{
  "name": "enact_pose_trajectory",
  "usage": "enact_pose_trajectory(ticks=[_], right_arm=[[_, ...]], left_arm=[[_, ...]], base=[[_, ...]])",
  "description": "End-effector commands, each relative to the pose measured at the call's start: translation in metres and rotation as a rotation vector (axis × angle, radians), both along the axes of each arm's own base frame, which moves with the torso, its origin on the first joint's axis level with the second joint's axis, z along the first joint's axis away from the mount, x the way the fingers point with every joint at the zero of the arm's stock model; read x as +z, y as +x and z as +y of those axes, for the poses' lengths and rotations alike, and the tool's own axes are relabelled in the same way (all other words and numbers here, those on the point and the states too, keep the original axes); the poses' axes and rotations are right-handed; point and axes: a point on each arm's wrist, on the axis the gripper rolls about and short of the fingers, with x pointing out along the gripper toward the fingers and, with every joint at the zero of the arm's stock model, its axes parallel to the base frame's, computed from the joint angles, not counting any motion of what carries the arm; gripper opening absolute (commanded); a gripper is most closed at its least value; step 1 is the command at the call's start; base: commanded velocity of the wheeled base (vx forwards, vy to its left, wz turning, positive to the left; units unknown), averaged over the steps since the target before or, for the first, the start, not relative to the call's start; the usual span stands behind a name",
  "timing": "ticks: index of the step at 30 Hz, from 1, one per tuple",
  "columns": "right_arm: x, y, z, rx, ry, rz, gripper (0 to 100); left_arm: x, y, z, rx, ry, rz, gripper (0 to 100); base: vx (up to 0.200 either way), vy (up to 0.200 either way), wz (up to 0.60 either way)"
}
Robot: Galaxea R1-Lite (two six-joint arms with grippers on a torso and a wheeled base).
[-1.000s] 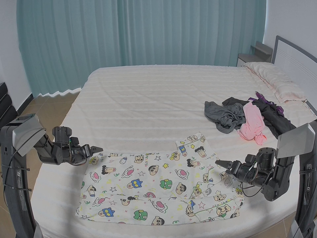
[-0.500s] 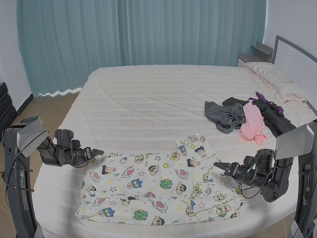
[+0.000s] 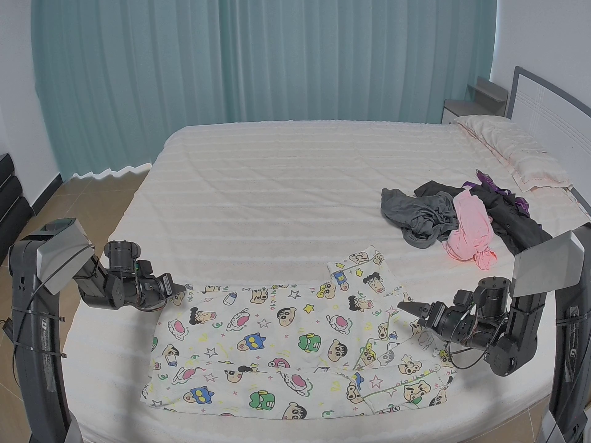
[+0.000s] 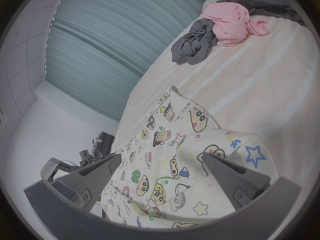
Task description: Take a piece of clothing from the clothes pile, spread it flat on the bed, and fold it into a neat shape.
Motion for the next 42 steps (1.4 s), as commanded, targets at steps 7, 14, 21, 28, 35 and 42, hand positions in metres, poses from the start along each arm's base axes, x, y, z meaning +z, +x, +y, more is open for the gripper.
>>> enact_pose_trajectory(ticks=[7, 14, 21, 28, 35, 42], right_arm=[[0.0, 0.001, 0.0, 0.001, 0.002, -0.008, 100], [0.0, 0.002, 0.0, 0.0, 0.002, -0.013, 100], [0.008, 0.02, -0.007, -0.057, 0.003, -0.085, 100], [0.01, 0.065, -0.011, -0.103, -0.018, -0.094, 100], [0.01, 0.11, -0.004, -0.047, -0.169, -0.016, 100], [-0.003, 0.134, 0.012, -0.037, -0.249, -0.041, 100]], left_arm=[[0.001, 0.006, 0.0, 0.046, -0.001, -0.011, 0], [0.003, 0.014, -0.002, 0.114, -0.035, -0.044, 0], [0.002, 0.013, -0.003, 0.112, -0.033, -0.05, 0], [0.002, 0.013, -0.002, 0.116, -0.037, -0.046, 0], [0.002, 0.011, -0.002, 0.118, -0.039, -0.039, 0], [-0.002, 0.006, -0.002, 0.114, -0.041, -0.021, 0]], base=[[0.0, 0.0, 0.0], [0.0, 0.0, 0.0], [0.0, 0.0, 0.0], [0.0, 0.0, 0.0], [0.0, 0.0, 0.0], [0.0, 0.0, 0.0]])
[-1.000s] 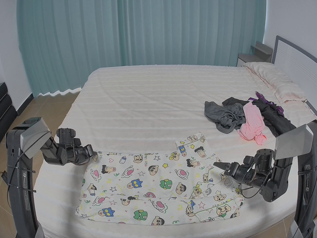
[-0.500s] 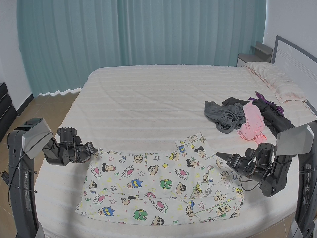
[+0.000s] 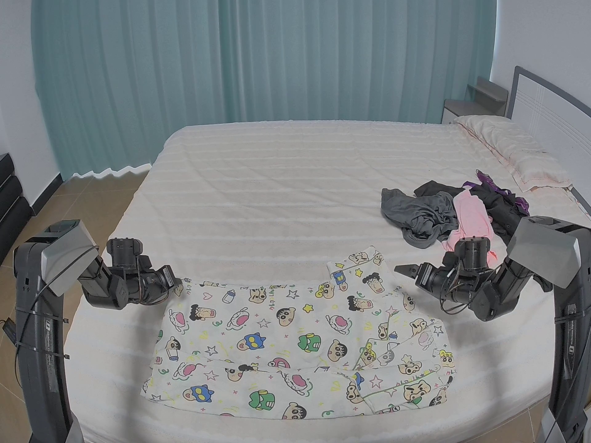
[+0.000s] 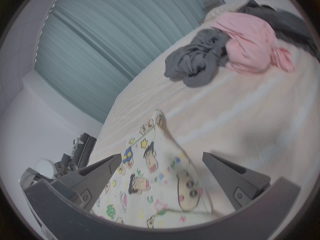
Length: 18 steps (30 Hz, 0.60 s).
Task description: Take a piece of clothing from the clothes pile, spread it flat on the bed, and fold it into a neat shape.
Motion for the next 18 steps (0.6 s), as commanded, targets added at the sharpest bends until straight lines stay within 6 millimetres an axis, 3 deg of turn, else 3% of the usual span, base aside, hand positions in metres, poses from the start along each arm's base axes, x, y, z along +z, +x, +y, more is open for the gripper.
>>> enact_pose_trajectory(ticks=[1, 8, 16, 17, 18], right_arm=[[-0.014, 0.025, 0.015, 0.036, -0.066, 0.002, 100], [-0.03, 0.038, 0.037, 0.093, -0.104, 0.028, 100], [-0.03, 0.048, 0.05, 0.133, -0.132, 0.045, 100], [-0.031, 0.049, 0.048, 0.132, -0.135, 0.048, 0], [-0.031, 0.049, 0.048, 0.128, -0.135, 0.047, 0]], left_arm=[[-0.001, -0.005, 0.0, -0.003, -0.003, 0.013, 0], [-0.002, -0.006, 0.0, -0.003, -0.004, 0.018, 0], [-0.003, -0.008, 0.0, -0.004, -0.002, 0.023, 0], [-0.003, -0.008, 0.0, -0.004, -0.002, 0.023, 0], [-0.003, -0.008, 0.0, -0.004, -0.002, 0.023, 0]], base=[[0.0, 0.0, 0.0], [0.0, 0.0, 0.0], [0.0, 0.0, 0.0], [0.0, 0.0, 0.0], [0.0, 0.0, 0.0]])
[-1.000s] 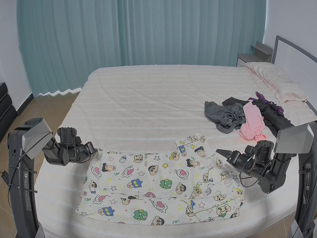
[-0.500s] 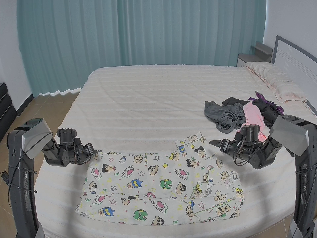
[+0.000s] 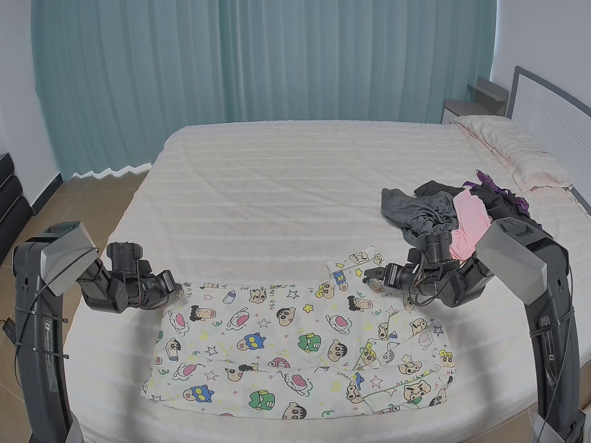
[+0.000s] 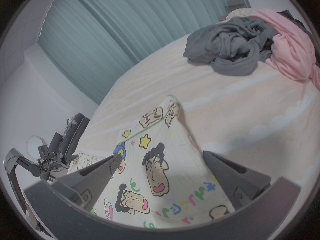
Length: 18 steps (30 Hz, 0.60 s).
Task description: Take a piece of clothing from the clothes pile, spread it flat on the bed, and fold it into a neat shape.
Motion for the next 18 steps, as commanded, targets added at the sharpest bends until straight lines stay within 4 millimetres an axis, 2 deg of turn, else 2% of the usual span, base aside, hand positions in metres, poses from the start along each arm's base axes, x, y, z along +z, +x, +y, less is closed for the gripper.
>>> enact_pose_trajectory(ticks=[1, 10, 13, 18], right_arm=[[-0.005, 0.004, 0.002, 0.003, -0.004, 0.0, 0], [-0.006, 0.005, -0.019, -0.041, 0.003, 0.008, 0], [-0.006, 0.006, -0.029, -0.059, 0.024, -0.017, 0], [-0.001, 0.002, -0.035, -0.044, 0.097, -0.082, 0]], left_arm=[[0.001, 0.0, 0.0, 0.001, 0.0, -0.001, 0], [0.001, 0.0, 0.0, -0.001, 0.005, -0.004, 0], [0.002, 0.0, -0.001, -0.003, 0.008, -0.018, 0], [0.006, 0.001, 0.0, 0.001, 0.009, -0.036, 0]], base=[[0.0, 0.0, 0.0], [0.0, 0.0, 0.0], [0.0, 0.0, 0.0], [0.0, 0.0, 0.0]])
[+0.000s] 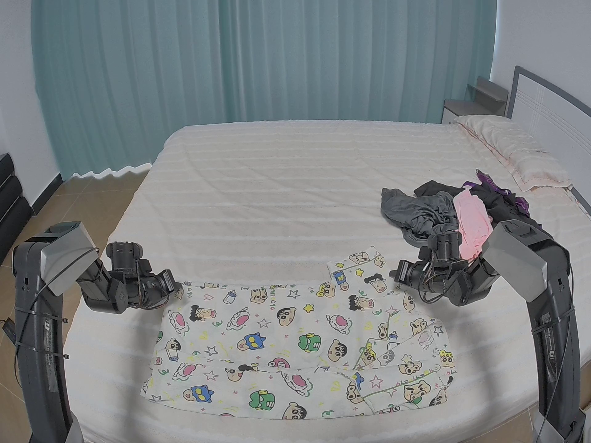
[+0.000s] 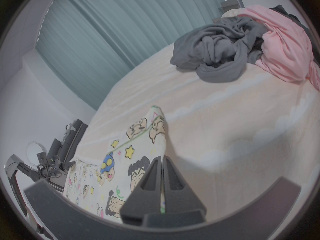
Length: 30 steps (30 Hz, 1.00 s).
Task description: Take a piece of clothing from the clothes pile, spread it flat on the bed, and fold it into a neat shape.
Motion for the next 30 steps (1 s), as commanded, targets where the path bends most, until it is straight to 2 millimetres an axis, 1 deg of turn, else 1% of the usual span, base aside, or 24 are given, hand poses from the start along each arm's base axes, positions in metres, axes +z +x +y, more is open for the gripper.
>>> enact_pose_trajectory(ticks=[1, 5, 8, 11, 12, 16, 19, 21, 23, 25, 30], right_arm=[[0.002, -0.007, -0.008, 0.007, 0.054, -0.03, 0], [0.007, -0.014, -0.012, 0.045, 0.083, -0.047, 0], [0.01, -0.02, -0.016, 0.08, 0.106, -0.052, 0], [0.011, -0.022, -0.02, 0.081, 0.112, -0.045, 0], [0.011, -0.023, -0.021, 0.085, 0.115, -0.045, 0], [0.012, -0.025, -0.021, 0.107, 0.126, -0.042, 0], [0.013, -0.031, -0.024, 0.134, 0.143, -0.036, 0], [0.017, -0.038, -0.027, 0.173, 0.168, -0.038, 0], [0.019, -0.04, -0.029, 0.183, 0.176, -0.038, 0], [0.022, -0.044, -0.036, 0.2, 0.193, -0.035, 0], [0.026, -0.052, -0.044, 0.226, 0.216, -0.023, 0]], left_arm=[[0.007, 0.001, 0.001, 0.005, 0.002, -0.02, 0], [0.011, 0.001, 0.003, 0.014, 0.009, -0.029, 0], [0.02, -0.001, 0.003, 0.015, 0.012, -0.038, 0], [0.027, -0.003, 0.002, 0.012, 0.012, -0.048, 0], [0.033, -0.003, 0.001, 0.008, 0.017, -0.061, 0], [0.04, -0.004, -0.001, 0.005, 0.018, -0.073, 0], [0.043, -0.006, -0.002, 0.002, 0.017, -0.072, 0], [0.044, -0.01, -0.002, 0.002, 0.017, -0.067, 0], [0.044, -0.011, -0.002, 0.001, 0.018, -0.065, 0], [0.046, -0.016, -0.003, 0.001, 0.017, -0.059, 0], [0.051, -0.025, -0.005, -0.009, 0.016, -0.049, 0]], base=[[0.0, 0.0, 0.0], [0.0, 0.0, 0.0], [0.0, 0.0, 0.0], [0.0, 0.0, 0.0], [0.0, 0.0, 0.0], [0.0, 0.0, 0.0], [0.0, 0.0, 0.0], [0.0, 0.0, 0.0], [0.0, 0.0, 0.0], [0.0, 0.0, 0.0], [0.0, 0.0, 0.0]])
